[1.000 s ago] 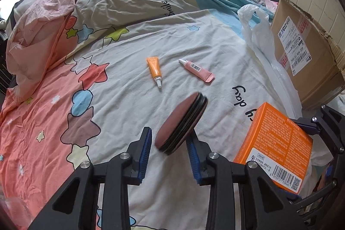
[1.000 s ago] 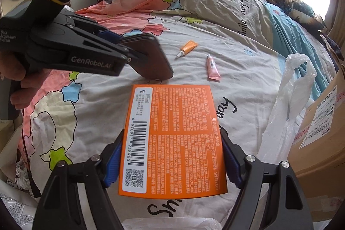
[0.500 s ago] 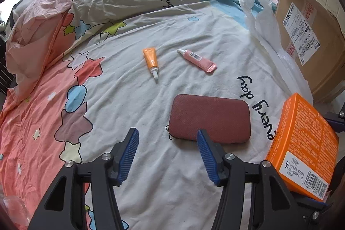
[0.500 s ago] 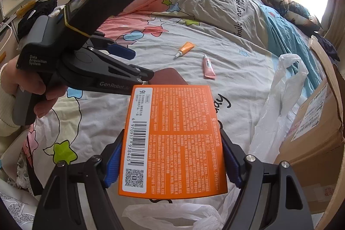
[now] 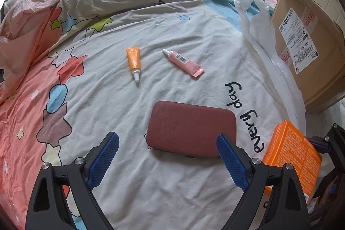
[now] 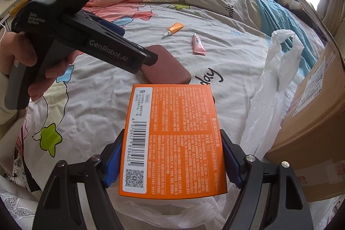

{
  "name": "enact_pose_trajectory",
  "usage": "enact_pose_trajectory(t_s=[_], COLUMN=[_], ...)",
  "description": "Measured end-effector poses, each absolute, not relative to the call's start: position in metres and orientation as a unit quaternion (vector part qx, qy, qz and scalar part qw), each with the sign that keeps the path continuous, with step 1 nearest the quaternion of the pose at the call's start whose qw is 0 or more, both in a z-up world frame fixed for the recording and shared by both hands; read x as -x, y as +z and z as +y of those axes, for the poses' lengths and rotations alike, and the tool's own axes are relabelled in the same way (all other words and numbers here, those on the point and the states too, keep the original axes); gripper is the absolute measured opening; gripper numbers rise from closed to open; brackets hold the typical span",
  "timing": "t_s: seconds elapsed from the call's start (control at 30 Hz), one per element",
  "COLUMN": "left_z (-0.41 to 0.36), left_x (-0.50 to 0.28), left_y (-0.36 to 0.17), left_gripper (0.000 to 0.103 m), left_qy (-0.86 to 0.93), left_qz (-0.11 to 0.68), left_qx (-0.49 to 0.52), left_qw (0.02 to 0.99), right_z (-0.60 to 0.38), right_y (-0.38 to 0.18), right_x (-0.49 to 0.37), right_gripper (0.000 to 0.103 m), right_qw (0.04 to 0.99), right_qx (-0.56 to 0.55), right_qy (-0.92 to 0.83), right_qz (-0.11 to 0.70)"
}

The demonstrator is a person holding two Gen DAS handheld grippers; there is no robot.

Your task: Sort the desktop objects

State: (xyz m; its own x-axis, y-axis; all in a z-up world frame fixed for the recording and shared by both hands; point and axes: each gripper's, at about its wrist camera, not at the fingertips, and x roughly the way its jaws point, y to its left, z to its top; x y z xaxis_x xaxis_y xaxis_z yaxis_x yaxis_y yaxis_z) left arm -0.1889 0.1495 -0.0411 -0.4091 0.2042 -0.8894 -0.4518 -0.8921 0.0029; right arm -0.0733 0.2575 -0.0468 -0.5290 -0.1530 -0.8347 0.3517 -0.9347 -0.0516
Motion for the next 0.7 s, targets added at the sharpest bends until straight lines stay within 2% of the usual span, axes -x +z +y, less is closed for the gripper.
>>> enact_pose_trajectory(t_s=[0.07,0.27,0.47,0.7], left_z=[0.154,0.167,0.183,0.19], left_x=[0.19,0.191,0.186,0.189], left_y=[-0.043,-0.05,-0.059,-0.071], left_gripper=[0.103,0.103,0.103,0.103], left_qy=[0.828,0.818,0.804,0.8], left_qz=[0.114,0.113,0.144,0.159], left_qx=[0.508,0.515,0.519,0.526], left_qw=[0.207,0.229,0.253,0.242], right_z=[0.258,0.256,0.255,0.254], right_y=[-0.049,-0.054,-0.054,-0.058], right_x=[0.072,0.066,0.066,0.066], right_gripper=[0.075,0.075,0.075,0.075], right_qw=[0.145,0.149,0.152,0.157], right_qx=[-0.464,-0.469,-0.468,-0.471], right_qy=[-0.867,-0.863,-0.864,-0.862], right_qz=[0.106,0.109,0.107,0.106])
